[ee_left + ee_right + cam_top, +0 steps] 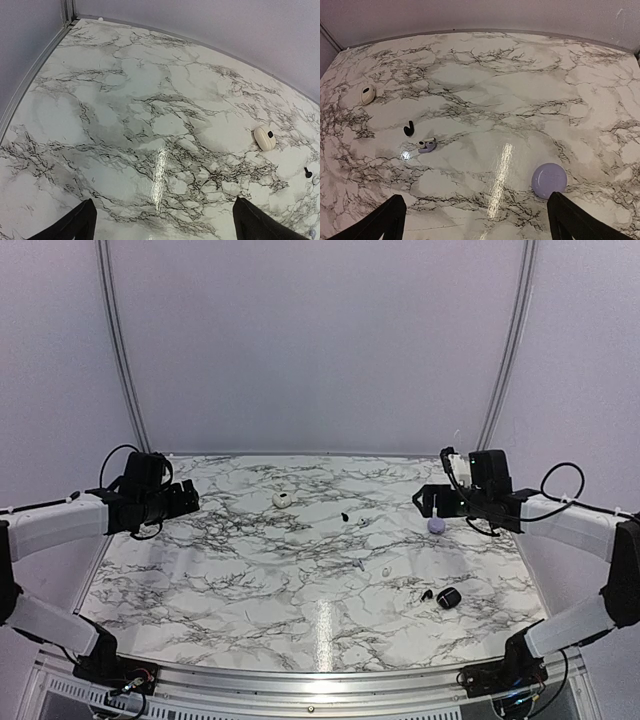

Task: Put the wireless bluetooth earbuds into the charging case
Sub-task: Pick up the charging case from the center of the board.

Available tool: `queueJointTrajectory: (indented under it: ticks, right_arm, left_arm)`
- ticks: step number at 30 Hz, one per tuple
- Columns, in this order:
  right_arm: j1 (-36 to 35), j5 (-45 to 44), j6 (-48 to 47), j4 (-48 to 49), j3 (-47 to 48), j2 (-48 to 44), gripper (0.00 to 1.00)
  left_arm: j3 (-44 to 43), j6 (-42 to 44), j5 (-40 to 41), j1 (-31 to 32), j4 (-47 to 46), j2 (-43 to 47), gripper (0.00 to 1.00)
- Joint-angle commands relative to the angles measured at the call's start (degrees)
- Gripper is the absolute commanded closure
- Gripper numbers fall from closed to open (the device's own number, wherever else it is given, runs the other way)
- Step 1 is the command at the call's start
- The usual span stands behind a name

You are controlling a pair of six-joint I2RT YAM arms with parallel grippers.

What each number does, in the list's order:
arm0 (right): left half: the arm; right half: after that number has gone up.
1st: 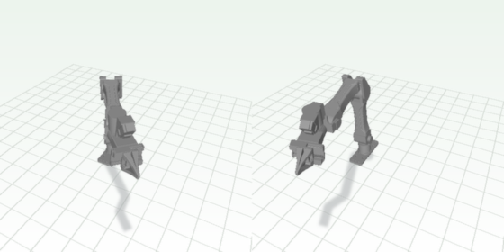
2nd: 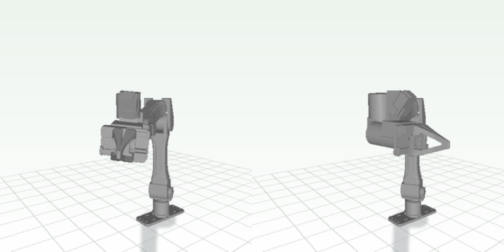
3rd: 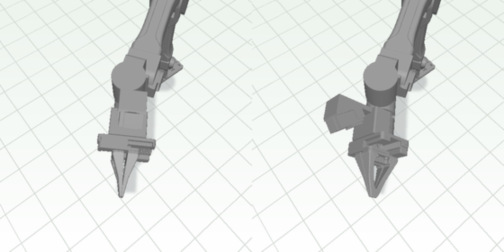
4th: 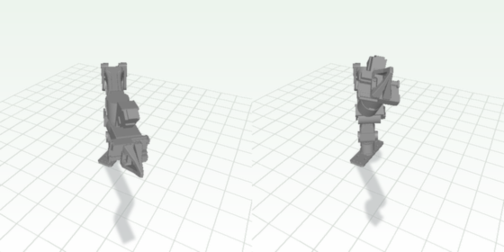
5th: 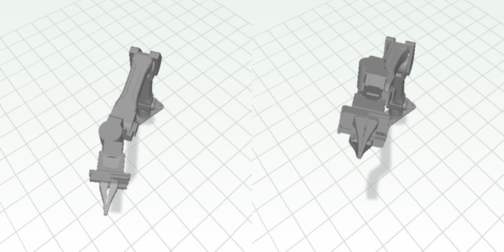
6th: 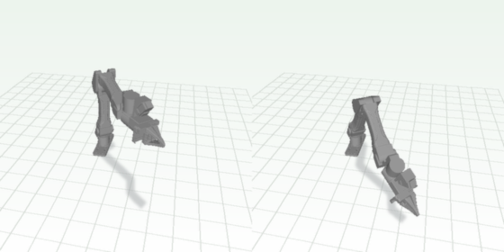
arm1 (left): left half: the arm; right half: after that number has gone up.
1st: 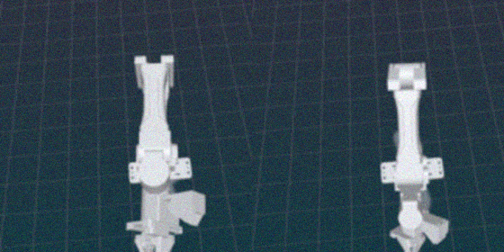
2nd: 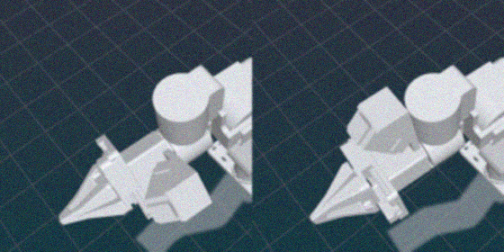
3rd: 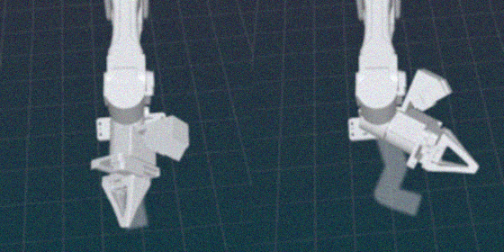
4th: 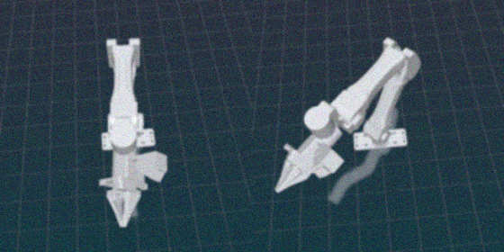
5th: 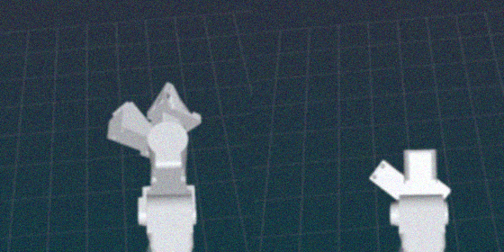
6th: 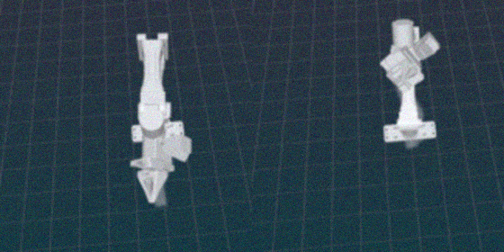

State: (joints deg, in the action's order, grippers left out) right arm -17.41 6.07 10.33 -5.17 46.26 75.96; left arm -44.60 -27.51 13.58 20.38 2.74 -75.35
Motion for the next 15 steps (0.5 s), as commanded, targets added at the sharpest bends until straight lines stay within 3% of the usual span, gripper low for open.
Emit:
queueJointTrajectory:
  ticks: [1, 8, 15]
  right_arm:
    - [-0.2, -3.2, 2.6, -4.3, 3.9, -2.2, 0.01]
    - [-1.1, -4.7, 8.8, -24.0, 8.2, -2.1, 0.01]
    - [-1.7, -8.0, 15.4, -37.9, 7.3, -8.9, 0.01]
  left_arm:
    - [-0.7, -1.0, 0.1, 0.3, -1.8, -1.1, 0.01]
    - [-0.3, -2.3, -0.8, 0.8, -4.8, -2.8, 0.01]
    - [-0.6, -3.7, -1.9, 0.9, -5.2, -4.6, 0.01]
